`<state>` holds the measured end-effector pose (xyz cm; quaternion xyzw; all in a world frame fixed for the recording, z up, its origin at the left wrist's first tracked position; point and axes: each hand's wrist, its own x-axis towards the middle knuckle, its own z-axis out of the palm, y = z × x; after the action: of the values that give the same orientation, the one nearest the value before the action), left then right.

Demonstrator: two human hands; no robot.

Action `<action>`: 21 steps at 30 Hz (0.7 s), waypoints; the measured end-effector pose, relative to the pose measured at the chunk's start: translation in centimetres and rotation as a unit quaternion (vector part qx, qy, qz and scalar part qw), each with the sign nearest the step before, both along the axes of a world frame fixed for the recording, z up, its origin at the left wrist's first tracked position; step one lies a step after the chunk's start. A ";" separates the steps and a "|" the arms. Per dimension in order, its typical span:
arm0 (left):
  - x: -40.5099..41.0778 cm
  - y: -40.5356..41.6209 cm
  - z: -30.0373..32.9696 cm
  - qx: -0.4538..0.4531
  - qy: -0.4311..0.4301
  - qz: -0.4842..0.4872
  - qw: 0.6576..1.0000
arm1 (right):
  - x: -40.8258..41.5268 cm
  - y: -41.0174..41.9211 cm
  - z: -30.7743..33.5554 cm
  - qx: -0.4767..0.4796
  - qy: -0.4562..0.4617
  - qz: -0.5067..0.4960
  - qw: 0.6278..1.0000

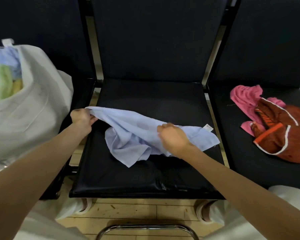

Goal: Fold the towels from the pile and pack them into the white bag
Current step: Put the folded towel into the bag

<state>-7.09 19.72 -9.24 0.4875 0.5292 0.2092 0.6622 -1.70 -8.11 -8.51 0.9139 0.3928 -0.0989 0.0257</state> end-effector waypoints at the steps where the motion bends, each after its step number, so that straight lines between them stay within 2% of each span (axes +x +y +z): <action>1: -0.1 -0.1 0.0 -0.001 -0.003 -0.001 1.000 | 0.5 0.3 0.3 0.056 0.006 -0.097 0.994; 2: -0.2 -0.3 0.1 -0.004 -0.005 0.000 1.000 | 0.9 0.7 0.9 0.140 0.017 -0.190 0.972; 3: -0.2 -0.4 0.1 -0.009 -0.009 0.006 1.000 | 0.9 1.1 1.7 0.249 0.031 -0.261 0.932; 4: -0.1 -0.4 0.0 -0.016 -0.012 0.012 1.000 | 0.6 1.6 2.5 0.353 0.036 -0.292 0.888; 5: 0.0 -0.3 -0.1 -0.021 -0.013 0.016 1.000 | 0.2 2.2 3.1 0.414 0.028 -0.285 0.864; 6: -0.1 -0.3 -0.2 -0.022 -0.008 0.017 1.000 | -0.5 2.9 4.0 0.415 0.016 -0.257 0.873; 8: -0.1 -0.3 -0.3 -0.019 0.006 0.012 1.000 | -2.2 4.2 4.4 0.307 0.031 -0.173 0.935; 10: -0.3 -0.5 -0.5 -0.020 0.009 0.002 1.000 | -4.1 4.8 3.1 0.199 0.103 -0.087 0.971; 12: -0.5 -0.7 -0.7 -0.022 0.005 -0.007 1.000 | -5.6 4.7 1.2 0.157 0.162 -0.020 0.974; 16: -1.3 -0.7 -1.0 -0.014 0.000 -0.016 1.000 | -7.6 4.6 -1.5 0.109 0.125 0.119 0.979; 21: -2.1 0.0 -0.7 0.000 0.005 -0.022 1.000 | -8.0 5.5 -2.2 0.057 0.120 0.133 0.982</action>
<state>-9.17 19.74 -9.96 0.5000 0.5214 0.1917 0.6644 -9.67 -2.62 -10.66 0.8350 0.5161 -0.1811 -0.0611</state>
